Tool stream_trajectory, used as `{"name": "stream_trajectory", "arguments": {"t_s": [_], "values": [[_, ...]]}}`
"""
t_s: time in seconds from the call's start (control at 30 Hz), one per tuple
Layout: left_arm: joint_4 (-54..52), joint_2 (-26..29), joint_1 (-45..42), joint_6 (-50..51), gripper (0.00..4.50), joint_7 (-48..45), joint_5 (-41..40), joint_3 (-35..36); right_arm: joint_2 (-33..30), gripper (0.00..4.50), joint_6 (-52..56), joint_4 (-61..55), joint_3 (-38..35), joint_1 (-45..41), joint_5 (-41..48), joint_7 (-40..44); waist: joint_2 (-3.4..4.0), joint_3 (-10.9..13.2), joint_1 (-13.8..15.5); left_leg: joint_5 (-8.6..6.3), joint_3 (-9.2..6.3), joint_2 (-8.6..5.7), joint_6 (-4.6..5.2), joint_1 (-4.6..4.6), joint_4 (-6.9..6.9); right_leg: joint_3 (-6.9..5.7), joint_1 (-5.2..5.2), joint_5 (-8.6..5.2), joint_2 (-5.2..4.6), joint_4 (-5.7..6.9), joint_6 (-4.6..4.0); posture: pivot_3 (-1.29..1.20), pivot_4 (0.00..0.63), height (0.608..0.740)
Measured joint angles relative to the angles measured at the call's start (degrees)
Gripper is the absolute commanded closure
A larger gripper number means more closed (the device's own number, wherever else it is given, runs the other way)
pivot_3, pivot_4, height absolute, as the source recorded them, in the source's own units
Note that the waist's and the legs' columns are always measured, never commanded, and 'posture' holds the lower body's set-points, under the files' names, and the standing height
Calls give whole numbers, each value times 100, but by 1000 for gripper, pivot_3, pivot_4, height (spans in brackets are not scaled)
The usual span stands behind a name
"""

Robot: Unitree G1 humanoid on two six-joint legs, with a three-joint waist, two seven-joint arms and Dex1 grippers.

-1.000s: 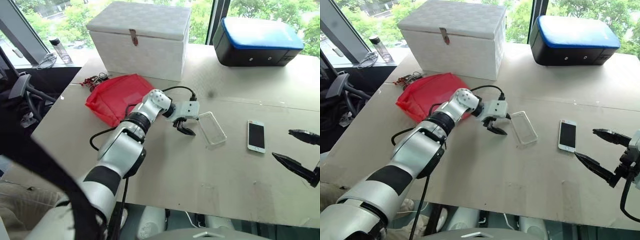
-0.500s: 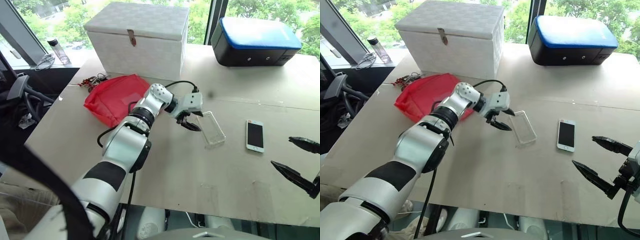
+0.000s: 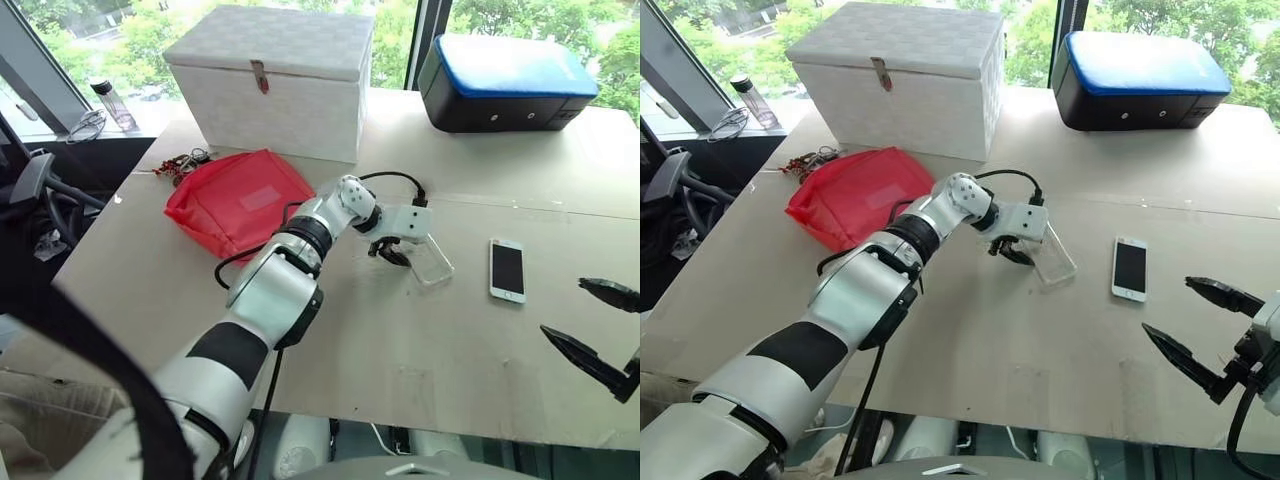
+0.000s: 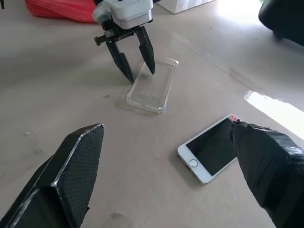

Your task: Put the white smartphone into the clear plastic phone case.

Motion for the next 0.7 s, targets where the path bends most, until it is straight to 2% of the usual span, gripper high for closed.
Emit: {"name": "stream_trajectory", "arguments": {"t_s": [0.07,0.33,0.5,0.7], "values": [[0,22,-1,109,4477,-109,-7,58,50,0,-10,-47,-8,67,-14,-24,0,0,-5,0,2,2,0,2,3,3,0,0,0,3,0,0,150,740],[4,167,2,860,4477,-821,-276,445,100,0,-115,-82,95,22,-87,-154,0,0,-13,0,3,-1,0,1,6,5,-10,-1,2,24,0,0,150,740],[-90,235,99,1714,4477,-1451,-638,717,17,0,-119,-55,265,-194,-142,-245,1,1,-13,0,4,0,0,-1,7,6,-12,-2,1,24,1,0,150,740],[-1034,149,685,2663,4477,-1417,-972,895,-184,0,-88,114,628,-606,-243,-378,1,0,-7,0,3,1,0,-2,14,7,-11,-1,0,27,2,0,150,740]]}}
